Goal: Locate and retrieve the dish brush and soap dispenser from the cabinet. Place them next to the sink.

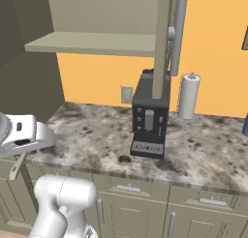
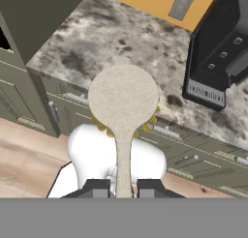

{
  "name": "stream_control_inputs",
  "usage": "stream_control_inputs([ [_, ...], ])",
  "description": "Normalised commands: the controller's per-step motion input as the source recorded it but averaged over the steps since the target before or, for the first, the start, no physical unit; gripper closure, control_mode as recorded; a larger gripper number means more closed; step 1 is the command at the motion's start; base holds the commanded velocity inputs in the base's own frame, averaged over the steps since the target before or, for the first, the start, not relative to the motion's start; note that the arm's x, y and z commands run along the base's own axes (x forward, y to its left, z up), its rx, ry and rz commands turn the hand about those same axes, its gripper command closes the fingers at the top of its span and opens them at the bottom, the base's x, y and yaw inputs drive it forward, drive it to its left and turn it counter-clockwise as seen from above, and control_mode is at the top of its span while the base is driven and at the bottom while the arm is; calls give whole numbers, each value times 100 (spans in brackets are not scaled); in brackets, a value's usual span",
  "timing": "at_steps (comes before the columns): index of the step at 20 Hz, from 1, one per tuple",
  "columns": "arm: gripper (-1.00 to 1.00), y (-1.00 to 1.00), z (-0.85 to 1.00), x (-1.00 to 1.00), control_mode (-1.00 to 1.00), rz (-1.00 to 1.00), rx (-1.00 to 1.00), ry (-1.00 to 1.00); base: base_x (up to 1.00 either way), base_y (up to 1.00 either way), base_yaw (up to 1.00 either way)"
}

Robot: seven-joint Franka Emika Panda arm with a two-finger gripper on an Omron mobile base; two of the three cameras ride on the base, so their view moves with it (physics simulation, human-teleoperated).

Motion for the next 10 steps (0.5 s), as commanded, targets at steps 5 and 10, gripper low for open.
stream_control_inputs([
  [5,100,0,0,0,100,0,0,0,-2,-59,0],
  [10,100,0,0,0,100,0,0,0,-17,-62,0],
])
